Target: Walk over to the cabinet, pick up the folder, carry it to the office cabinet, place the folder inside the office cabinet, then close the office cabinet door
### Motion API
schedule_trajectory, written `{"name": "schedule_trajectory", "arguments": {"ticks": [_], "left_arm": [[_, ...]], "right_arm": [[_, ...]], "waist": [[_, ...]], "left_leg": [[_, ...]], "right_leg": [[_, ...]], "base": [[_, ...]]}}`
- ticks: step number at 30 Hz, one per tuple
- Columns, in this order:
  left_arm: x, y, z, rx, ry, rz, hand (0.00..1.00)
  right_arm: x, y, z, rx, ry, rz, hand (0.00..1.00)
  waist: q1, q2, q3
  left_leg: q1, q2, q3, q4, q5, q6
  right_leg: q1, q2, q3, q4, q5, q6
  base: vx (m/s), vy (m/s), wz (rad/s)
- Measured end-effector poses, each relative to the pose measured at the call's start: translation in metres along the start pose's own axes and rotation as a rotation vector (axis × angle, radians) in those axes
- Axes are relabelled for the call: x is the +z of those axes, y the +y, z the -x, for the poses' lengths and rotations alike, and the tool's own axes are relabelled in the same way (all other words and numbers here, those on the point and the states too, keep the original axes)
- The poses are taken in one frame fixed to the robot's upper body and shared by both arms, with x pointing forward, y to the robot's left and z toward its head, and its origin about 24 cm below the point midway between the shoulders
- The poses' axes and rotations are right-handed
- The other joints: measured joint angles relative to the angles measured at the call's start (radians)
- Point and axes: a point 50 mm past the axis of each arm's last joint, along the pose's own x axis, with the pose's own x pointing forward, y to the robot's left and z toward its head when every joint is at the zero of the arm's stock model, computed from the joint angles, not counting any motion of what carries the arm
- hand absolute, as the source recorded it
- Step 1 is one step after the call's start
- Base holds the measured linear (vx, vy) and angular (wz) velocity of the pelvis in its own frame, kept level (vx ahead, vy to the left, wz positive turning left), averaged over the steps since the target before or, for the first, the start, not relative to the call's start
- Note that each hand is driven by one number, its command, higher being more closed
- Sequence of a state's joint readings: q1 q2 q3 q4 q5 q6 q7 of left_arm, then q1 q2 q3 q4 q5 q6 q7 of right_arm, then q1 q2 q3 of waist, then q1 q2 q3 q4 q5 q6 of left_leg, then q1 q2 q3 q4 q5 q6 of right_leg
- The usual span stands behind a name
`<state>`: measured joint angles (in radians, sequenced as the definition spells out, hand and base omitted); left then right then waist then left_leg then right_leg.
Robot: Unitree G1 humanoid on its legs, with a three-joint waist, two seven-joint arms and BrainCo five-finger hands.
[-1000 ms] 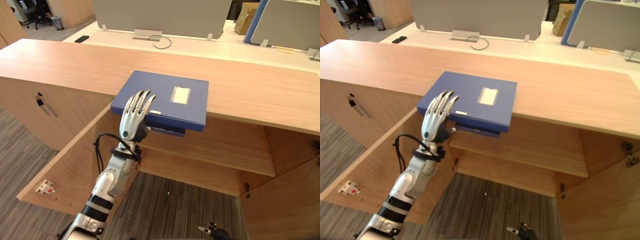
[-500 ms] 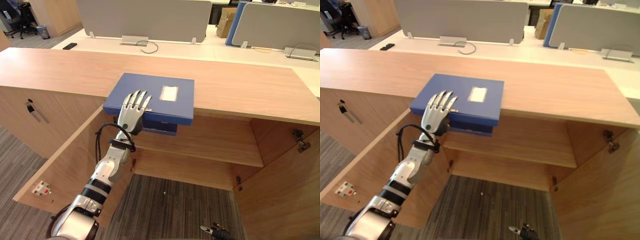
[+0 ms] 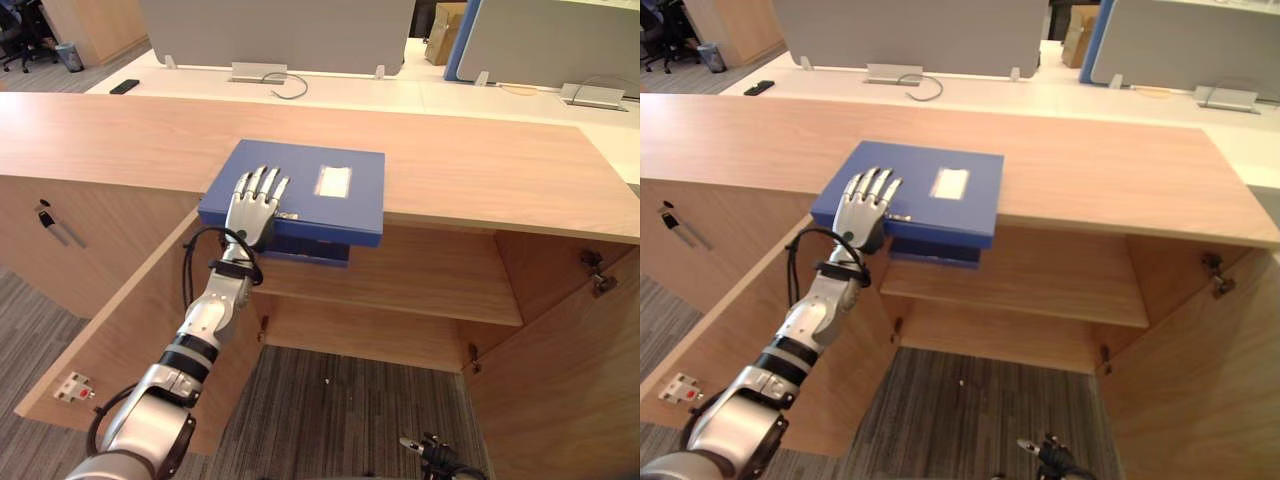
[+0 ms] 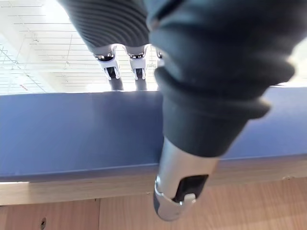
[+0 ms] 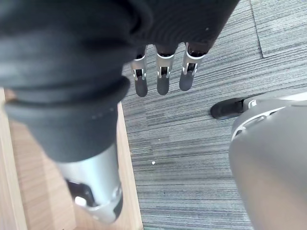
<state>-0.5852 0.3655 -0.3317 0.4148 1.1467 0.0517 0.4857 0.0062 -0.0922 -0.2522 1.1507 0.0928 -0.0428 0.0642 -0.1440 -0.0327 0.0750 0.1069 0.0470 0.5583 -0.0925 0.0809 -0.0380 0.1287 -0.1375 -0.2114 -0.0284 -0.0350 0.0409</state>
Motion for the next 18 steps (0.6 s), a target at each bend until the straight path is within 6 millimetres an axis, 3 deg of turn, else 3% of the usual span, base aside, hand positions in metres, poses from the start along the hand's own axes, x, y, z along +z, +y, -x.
{"name": "schedule_trajectory", "arguments": {"ticks": [10, 11, 18], "left_arm": [[-0.009, -0.014, 0.000, -0.072, 0.028, -0.032, 0.00], [-0.010, -0.015, 0.000, -0.076, 0.030, -0.034, 1.00], [-0.012, -0.008, -0.014, -0.020, 0.044, -0.045, 1.00]], "right_arm": [[0.000, -0.001, 0.000, -0.011, -0.001, -0.003, 0.00], [0.000, -0.001, 0.000, -0.011, -0.001, -0.003, 0.00], [0.001, -0.003, 0.000, -0.028, -0.006, -0.027, 0.00]], "waist": [[-0.012, 0.000, 0.009], [-0.012, 0.000, 0.009], [-0.013, 0.000, 0.010]], "left_leg": [[0.004, -0.001, 0.025, 0.000, -0.002, -0.002], [0.004, -0.001, 0.025, 0.000, -0.002, -0.002], [0.015, -0.004, 0.033, 0.000, -0.009, -0.005]], "right_leg": [[-0.010, -0.001, 0.026, -0.001, 0.002, 0.002], [-0.010, -0.001, 0.026, -0.002, 0.002, 0.002], [0.006, -0.001, 0.030, -0.019, 0.007, -0.006]], "base": [[-0.02, -0.030, -0.08], [0.00, -0.036, -0.02], [0.01, -0.033, -0.03]]}}
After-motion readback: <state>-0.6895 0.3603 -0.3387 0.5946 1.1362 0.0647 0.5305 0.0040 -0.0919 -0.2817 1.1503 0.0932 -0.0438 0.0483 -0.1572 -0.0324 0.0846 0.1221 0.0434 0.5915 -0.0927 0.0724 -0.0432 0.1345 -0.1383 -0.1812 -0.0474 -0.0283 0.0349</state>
